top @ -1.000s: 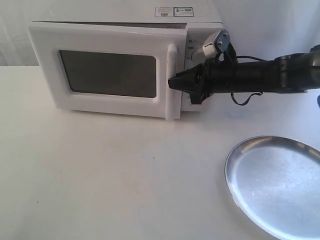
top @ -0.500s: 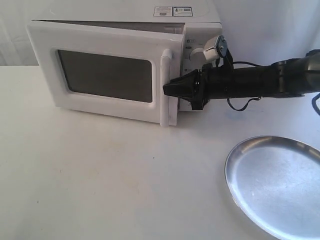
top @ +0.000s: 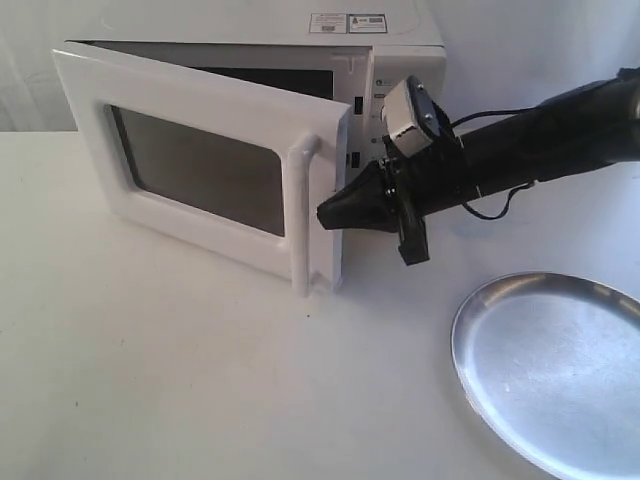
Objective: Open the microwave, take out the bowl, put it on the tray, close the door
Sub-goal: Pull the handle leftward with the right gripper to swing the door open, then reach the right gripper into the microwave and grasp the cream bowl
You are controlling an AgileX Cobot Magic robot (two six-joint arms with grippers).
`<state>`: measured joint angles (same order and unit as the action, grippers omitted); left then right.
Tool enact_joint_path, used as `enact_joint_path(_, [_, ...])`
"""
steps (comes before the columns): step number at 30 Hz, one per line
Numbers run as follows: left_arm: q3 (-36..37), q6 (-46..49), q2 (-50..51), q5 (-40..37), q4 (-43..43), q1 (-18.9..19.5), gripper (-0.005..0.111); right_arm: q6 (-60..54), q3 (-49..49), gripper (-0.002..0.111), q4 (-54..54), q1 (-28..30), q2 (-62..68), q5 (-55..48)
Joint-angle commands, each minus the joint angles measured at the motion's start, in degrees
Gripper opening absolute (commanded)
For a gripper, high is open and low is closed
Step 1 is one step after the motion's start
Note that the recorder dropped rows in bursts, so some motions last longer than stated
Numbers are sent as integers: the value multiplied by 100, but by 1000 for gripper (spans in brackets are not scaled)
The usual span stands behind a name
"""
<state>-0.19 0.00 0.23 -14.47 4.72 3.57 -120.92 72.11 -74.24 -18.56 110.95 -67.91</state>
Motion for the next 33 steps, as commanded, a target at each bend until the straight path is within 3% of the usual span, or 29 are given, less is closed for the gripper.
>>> enact_joint_path(1, [19,0,-23,-2,41,-30,0,72,-219,0,437,34,-315,-205])
enact_joint_path(12, [19,0,-23,-2,41,-30,0,82,-496,0,622,-220,-687,-205])
enact_joint_path(20, [19,0,-23,-2,41,-30,0,-161,-475,0,-1602,-591,-434,921])
enact_joint_path(30, [19,0,-23,-2,41,-30,0,-161,-416,0,-1749,-1394,-277,275])
enact_joint_path(33, [19,0,-23,-2,41,-30,0,-161,-231,0,-1769,-1513,-277,756])
